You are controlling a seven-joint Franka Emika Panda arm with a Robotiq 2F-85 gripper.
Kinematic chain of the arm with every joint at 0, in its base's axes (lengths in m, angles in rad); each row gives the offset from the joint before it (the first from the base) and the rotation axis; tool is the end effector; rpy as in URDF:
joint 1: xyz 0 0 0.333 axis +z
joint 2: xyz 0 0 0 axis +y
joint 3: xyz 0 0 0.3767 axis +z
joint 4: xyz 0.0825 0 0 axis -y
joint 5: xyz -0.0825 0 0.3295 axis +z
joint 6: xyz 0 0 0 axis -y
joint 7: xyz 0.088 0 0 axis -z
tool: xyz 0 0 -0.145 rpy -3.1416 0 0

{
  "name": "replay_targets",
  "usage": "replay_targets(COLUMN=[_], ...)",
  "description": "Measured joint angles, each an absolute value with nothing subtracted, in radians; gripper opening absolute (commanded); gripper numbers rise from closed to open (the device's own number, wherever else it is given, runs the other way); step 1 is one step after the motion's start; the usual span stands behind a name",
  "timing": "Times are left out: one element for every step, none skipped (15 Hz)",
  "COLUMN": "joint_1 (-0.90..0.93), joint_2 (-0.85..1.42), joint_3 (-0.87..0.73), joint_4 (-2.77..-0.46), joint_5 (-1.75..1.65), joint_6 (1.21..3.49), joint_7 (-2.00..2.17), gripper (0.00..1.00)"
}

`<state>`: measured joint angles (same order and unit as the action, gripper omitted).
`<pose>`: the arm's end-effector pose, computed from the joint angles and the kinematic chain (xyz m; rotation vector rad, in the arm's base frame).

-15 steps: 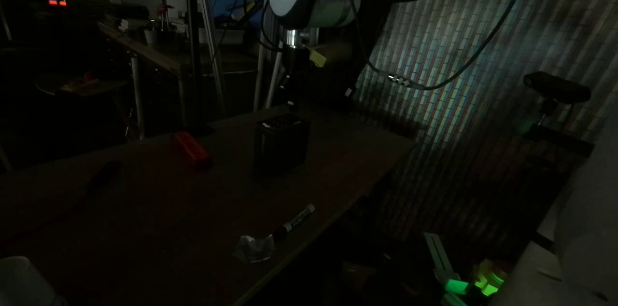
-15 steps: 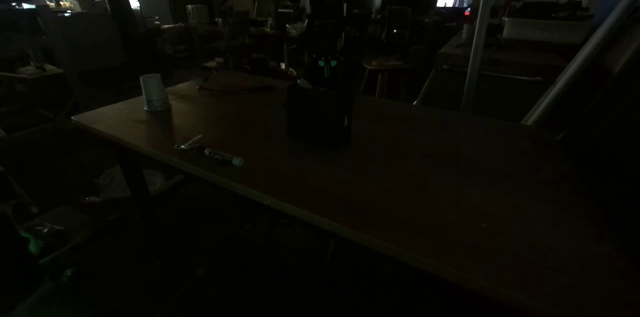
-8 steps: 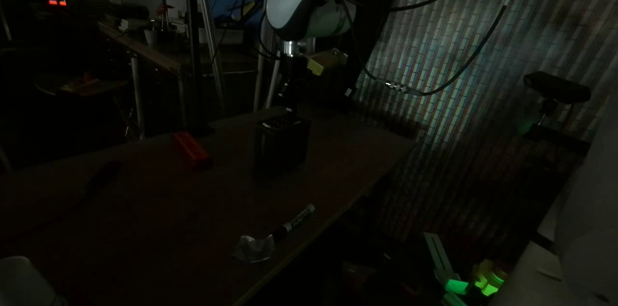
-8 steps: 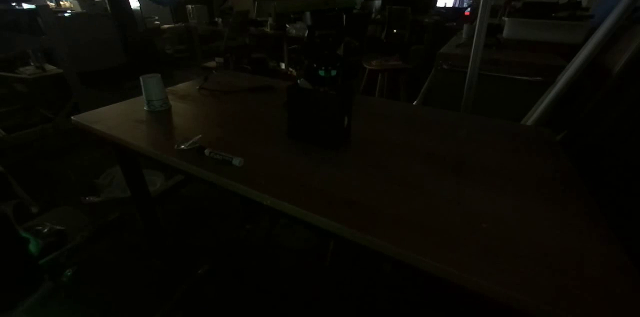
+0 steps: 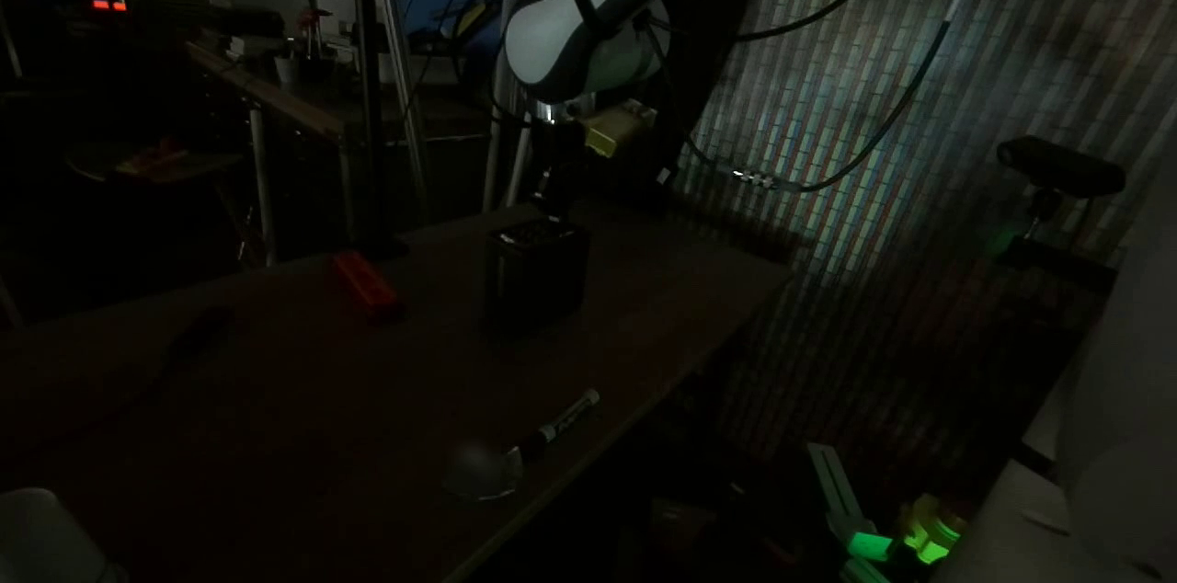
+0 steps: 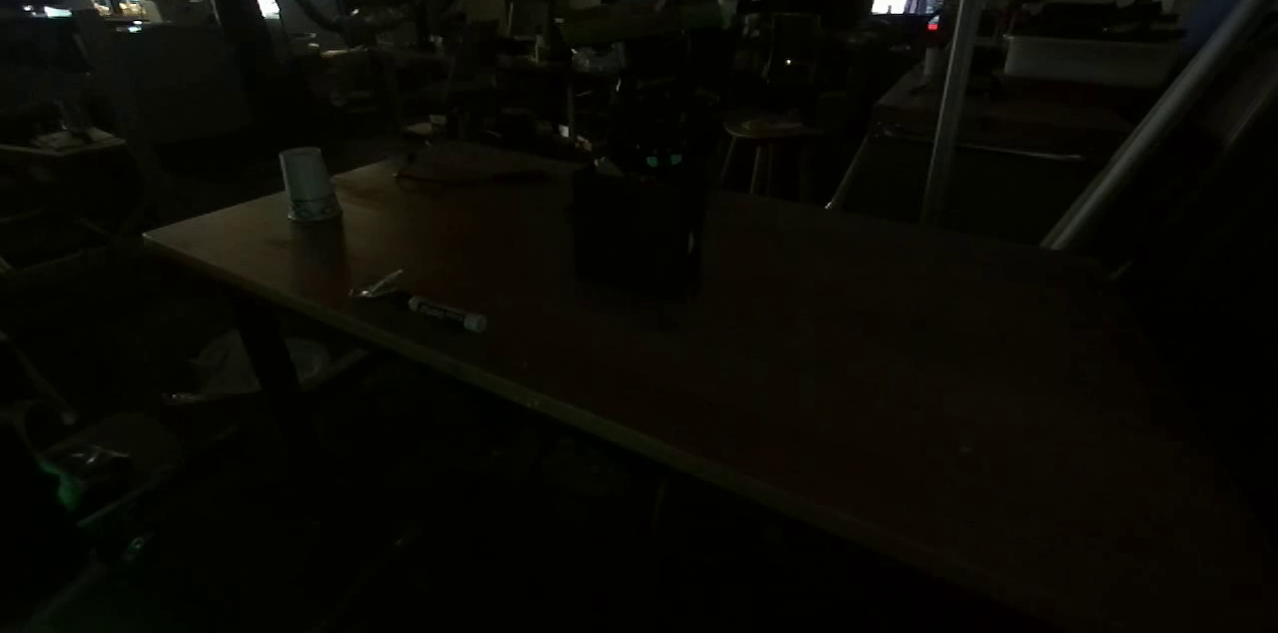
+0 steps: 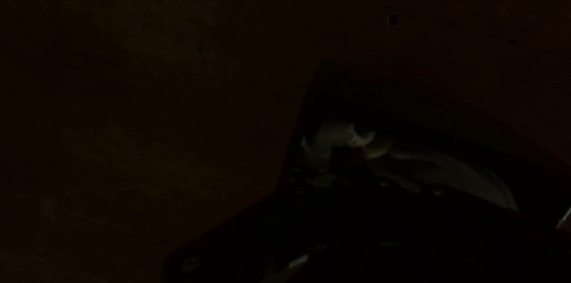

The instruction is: Put the white cloth inside the black object

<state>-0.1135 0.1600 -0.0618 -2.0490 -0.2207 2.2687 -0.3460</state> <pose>0.5422 -0.1068 0.4236 2.9144 0.4538 0.0148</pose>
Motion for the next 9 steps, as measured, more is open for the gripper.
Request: replay_targets(joint_1=[-0.112,-0.110,-0.107,-0.104,-0.101,-0.098,-0.095,-0.091,-0.089], joint_2=[0.164,0.168,0.172,0.178,0.184,0.192,0.200,0.209,0.218], joint_3=[-0.061,-0.060,-0.060,-0.059,-0.058,-0.057,-0.057,-0.056,-0.055], joint_4=[-2.049,-2.049,-2.049,-2.049,-2.049,-2.048,-2.048,-2.048,-2.047], joint_5=[-0.227,-0.231,-0.232,-0.234,-0.236,-0.238,-0.241,-0.244,-0.245], joint_6=[2.269,2.270,2.272,2.274,2.276,2.280,2.284,2.287,2.289], joint_7=[-0.347,-0.348,-0.350,-0.350,-0.351,-0.351,-0.351,-0.351,-0.351], gripper=[0.00,0.00,0.00,0.00,0.00,0.00,0.00,0.00,0.00])
